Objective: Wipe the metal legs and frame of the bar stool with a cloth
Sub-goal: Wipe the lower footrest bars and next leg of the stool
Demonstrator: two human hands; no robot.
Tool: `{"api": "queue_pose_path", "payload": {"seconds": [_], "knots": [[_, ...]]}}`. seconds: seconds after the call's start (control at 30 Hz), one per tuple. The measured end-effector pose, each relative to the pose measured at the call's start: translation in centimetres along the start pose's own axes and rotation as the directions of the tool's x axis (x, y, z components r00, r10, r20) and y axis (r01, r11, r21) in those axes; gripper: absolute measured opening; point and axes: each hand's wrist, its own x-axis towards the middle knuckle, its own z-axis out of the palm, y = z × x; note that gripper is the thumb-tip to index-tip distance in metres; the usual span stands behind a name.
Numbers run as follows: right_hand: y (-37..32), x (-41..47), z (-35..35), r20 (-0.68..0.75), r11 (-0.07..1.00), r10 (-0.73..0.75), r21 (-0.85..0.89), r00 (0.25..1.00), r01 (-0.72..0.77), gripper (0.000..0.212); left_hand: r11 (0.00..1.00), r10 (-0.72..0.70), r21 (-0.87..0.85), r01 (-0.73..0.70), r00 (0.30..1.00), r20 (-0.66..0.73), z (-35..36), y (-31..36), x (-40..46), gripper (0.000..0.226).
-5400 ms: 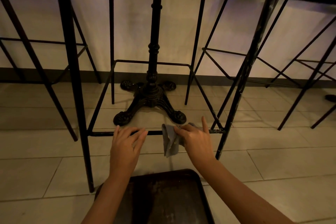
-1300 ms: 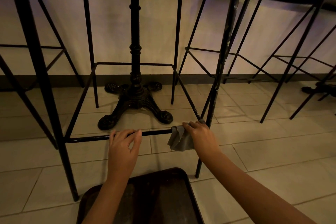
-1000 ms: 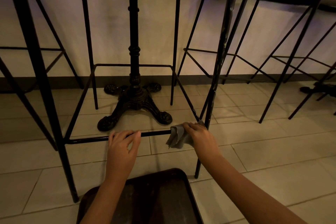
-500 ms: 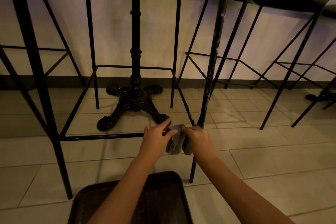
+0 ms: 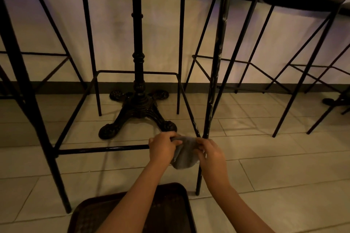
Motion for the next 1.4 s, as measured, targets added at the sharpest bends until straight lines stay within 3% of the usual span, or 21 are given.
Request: {"api": "queue_pose_path", "payload": {"seconds": [0.23, 0.4, 0.5, 0.67, 0.83, 0.9, 1.0, 1.1, 1.2, 1.4], "knots": [[0.5, -1.9, 1.3, -0.051, 0.988, 0.143, -0.055, 0.988, -0.146, 0.028, 0.999, -0.001, -0.051, 0.005, 0.997, 0.078, 0.1, 0.2, 1.4, 0.012], [0.5, -1.4, 2.1, -0.053, 0.973, 0.226, -0.029, 0.973, -0.227, 0.027, 0.96, 0.155, -0.249, -0.13, 0.984, 0.085, 0.0, 0.3, 1.8, 0.021], [0.2, -0.9, 2.6, -0.08, 0.966, 0.257, 0.024, 0.963, -0.256, 0.02, 0.935, 0.287, -0.241, -0.262, 0.955, 0.073, -0.1, 0.2, 1.8, 0.023], [-0.8, -0.4, 2.4, -0.106, 0.958, 0.277, 0.102, 0.955, -0.267, 0.011, 0.923, 0.361, -0.195, -0.331, 0.921, 0.147, -0.7, -0.2, 1.9, 0.028], [-1.1, -0.4, 1.5, -0.129, 0.954, 0.279, 0.153, 0.952, -0.259, 0.015, 0.936, 0.332, -0.237, -0.258, 0.872, 0.361, -1.9, 0.8, 1.6, 0.031], [-1.3, -0.3, 1.0, -0.122, 0.945, 0.292, 0.188, 0.949, -0.267, 0.017, 0.941, 0.31, -0.259, -0.218, 0.863, 0.399, -2.1, 0.9, 1.7, 0.044], [-1.5, -0.2, 0.2, -0.053, 0.915, 0.309, 0.29, 0.95, -0.282, 0.021, 0.943, 0.288, -0.282, -0.179, 0.862, 0.417, -1.7, 0.9, 1.9, 0.044], [-1.6, -0.2, -0.8, -0.019, 0.901, 0.308, 0.328, 0.951, -0.285, 0.022, 0.936, 0.285, -0.309, -0.166, 0.874, 0.394, -1.1, 0.8, 2.5, 0.026], [-1.5, 0.4, -2.3, -0.078, 0.894, 0.338, 0.337, 0.938, -0.294, 0.02, 0.933, 0.284, -0.309, -0.186, 0.908, 0.309, -1.3, 1.0, 3.7, 0.011], [-0.9, 1.1, -3.3, -0.2, 0.946, 0.298, 0.19, 0.933, -0.261, 0.031, 0.917, 0.274, -0.344, -0.202, 0.945, 0.178, -1.1, 2.1, 7.1, 0.006]]}}
